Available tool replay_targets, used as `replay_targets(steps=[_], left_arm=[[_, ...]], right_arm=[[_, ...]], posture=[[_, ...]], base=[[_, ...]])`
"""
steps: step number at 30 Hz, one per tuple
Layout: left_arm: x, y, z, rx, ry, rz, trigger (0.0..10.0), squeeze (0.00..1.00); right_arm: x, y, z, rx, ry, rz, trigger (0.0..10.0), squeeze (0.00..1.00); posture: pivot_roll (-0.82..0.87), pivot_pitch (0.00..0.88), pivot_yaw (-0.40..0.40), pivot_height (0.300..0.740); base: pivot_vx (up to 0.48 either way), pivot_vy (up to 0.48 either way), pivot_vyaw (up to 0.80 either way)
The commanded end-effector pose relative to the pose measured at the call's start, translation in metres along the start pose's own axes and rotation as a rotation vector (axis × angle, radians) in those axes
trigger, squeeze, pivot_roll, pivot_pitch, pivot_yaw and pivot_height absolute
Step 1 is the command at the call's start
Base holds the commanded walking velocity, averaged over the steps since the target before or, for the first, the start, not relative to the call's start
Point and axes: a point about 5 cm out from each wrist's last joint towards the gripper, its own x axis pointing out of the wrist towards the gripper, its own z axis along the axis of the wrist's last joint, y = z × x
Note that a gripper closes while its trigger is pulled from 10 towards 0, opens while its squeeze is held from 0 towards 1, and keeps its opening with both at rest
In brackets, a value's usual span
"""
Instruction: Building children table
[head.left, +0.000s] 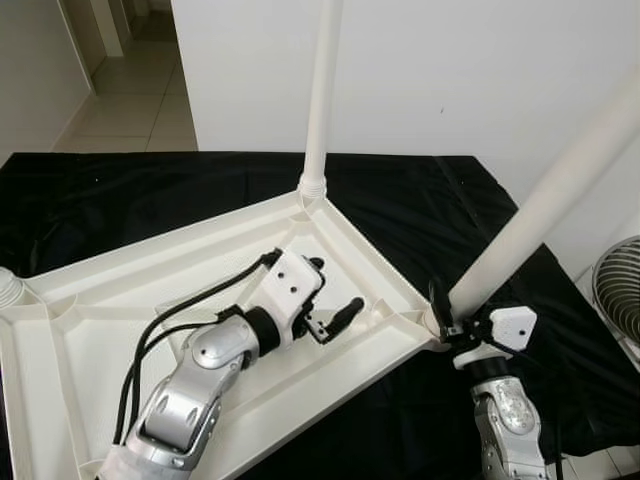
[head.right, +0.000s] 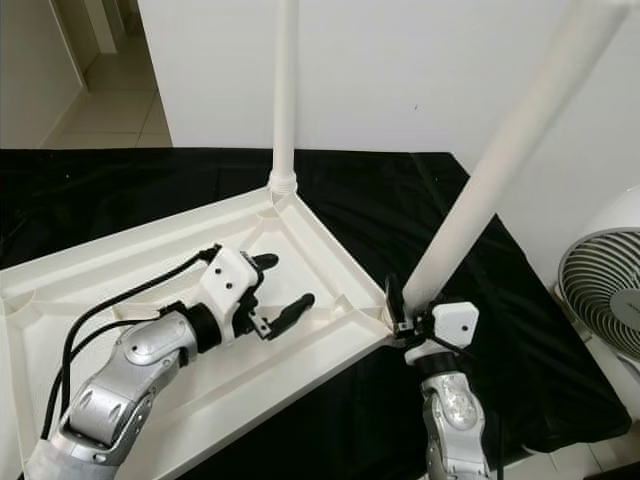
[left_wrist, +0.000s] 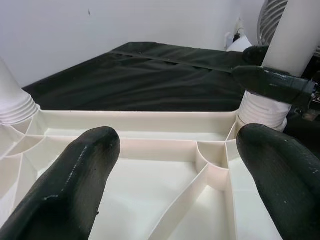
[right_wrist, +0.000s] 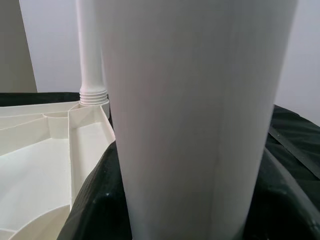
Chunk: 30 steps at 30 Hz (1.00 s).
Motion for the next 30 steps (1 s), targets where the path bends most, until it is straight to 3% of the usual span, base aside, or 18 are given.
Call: replay_targets(steps=[1,13,17,25,30], left_arm=[[0.001,0.001,0.002,0.0,0.0,0.009,10.0,0.0],[0.002,0.002,0.003,0.006,0.001,-0.001,10.0,0.0],[0.003,0.002,0.004,0.007,-0.003,-0.001,10.0,0.0],[0.003,0.002,0.004,0.005,-0.004,-0.003,10.0,0.0],[0.003,0.002,0.005,0.006,-0.003,-0.005,10.0,0.0]], right_arm=[[-0.061,0.008,-0.067,0.088,0.403,-0.037,10.0,0.0],[-0.052,0.004,-0.078,0.135,0.538,-0.031,10.0,0.0],[-0.039,-0.004,-0.079,0.135,0.635,0.041,10.0,0.0],[-0.027,-0.012,-0.077,0.113,0.708,0.112,10.0,0.0],[-0.005,-0.017,-0.07,0.126,0.747,0.127,10.0,0.0]], posture=[[0.05,0.092,0.048,0.74],[0.05,0.091,0.052,0.74],[0.04,0.091,0.051,0.74],[0.04,0.092,0.05,0.74],[0.04,0.093,0.051,0.74]], base=[[0.0,0.0,0.0],[0.0,0.0,0.0],[0.0,0.0,0.0],[0.0,0.0,0.0],[0.0,0.0,0.0]])
